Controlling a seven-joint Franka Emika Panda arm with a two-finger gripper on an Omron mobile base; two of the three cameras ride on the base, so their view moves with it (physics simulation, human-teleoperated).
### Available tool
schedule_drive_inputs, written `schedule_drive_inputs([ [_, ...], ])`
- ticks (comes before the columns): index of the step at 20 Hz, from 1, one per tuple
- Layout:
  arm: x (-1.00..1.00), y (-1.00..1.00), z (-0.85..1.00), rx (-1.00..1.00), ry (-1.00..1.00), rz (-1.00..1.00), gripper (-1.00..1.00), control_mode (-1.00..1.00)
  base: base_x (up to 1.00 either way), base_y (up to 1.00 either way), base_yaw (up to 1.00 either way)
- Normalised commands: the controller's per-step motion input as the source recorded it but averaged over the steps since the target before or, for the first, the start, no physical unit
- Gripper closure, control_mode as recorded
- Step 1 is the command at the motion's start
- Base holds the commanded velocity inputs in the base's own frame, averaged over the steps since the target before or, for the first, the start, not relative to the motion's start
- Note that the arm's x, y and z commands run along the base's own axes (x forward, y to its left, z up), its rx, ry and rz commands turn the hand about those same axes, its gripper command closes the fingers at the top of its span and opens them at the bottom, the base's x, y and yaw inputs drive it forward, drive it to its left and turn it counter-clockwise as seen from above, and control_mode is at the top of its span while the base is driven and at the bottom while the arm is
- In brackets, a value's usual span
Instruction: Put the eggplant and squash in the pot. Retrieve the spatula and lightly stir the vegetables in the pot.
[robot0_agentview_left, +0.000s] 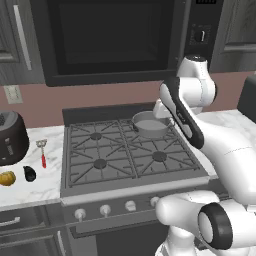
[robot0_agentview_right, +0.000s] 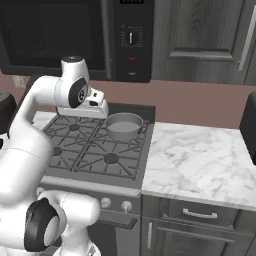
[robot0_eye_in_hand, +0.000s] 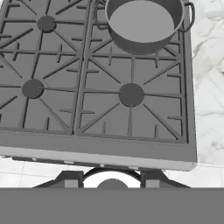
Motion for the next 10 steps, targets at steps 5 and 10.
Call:
schedule_drive_inputs([
  [5, 0.07, 0.11, 0.00, 0.00, 0.00, -0.06, -1.00, -1.00, 0.00, 0.00, 0.00],
  [10, -0.12, 0.84, -0.04, -0.05, -0.13, -0.06, -1.00, -1.00, 0.00, 0.00, 0.00],
])
